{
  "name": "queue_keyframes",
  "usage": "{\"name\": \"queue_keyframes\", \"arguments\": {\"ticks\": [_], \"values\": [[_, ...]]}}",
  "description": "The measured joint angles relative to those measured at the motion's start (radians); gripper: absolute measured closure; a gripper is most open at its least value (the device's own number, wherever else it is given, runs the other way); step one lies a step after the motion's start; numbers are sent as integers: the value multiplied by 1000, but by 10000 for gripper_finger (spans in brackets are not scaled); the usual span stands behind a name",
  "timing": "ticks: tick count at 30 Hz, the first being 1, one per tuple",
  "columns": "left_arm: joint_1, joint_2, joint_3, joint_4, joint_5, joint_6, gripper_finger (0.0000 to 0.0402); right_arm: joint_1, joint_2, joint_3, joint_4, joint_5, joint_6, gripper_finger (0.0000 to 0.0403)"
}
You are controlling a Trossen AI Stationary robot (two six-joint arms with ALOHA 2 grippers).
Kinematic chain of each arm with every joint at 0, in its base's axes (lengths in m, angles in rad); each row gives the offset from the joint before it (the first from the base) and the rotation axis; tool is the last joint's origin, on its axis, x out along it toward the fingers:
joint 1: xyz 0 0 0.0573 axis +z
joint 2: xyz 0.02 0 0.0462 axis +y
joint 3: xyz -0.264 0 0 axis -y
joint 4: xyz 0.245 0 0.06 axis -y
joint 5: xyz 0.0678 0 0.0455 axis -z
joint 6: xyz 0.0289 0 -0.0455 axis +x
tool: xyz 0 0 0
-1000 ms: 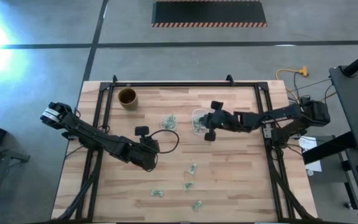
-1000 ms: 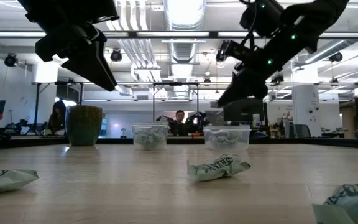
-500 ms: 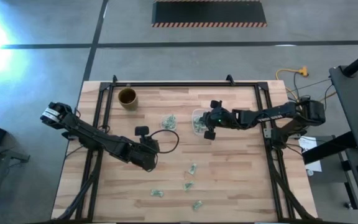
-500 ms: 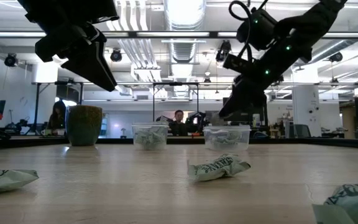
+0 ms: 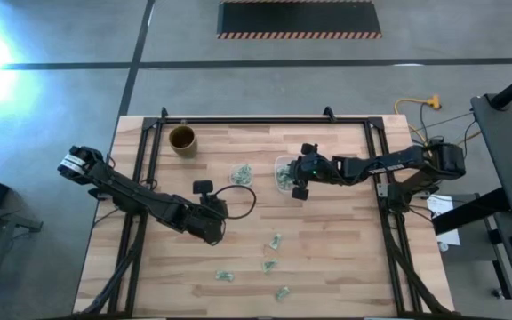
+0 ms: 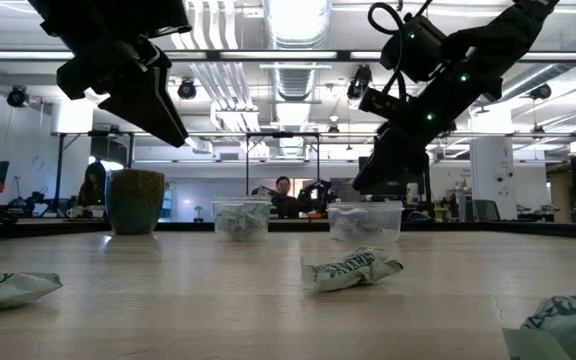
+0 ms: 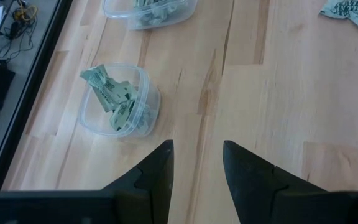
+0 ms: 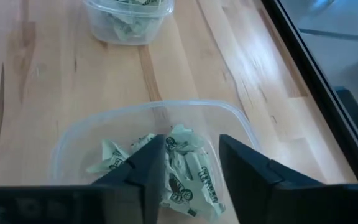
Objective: Pick and place items into bin
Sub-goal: Put the light green stevia packet into the left transparent bin
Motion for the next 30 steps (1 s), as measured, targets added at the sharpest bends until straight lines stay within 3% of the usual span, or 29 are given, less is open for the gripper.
{"name": "queue_keyframes", "arguments": {"ticks": [8, 15, 23, 30], "values": [[-3, 0, 0, 43, 48, -8, 279, 26, -20, 0, 2, -14, -54, 232], [-56, 0, -9, 137, 111, -35, 279, 74, -29, -7, 1, -145, -115, 241], [-156, 1, -96, 367, 146, -81, 279, 105, -29, -32, 0, -175, -119, 256], [-219, 41, -167, 572, 200, -124, 279, 109, -29, -35, 16, -299, -113, 266]]}}
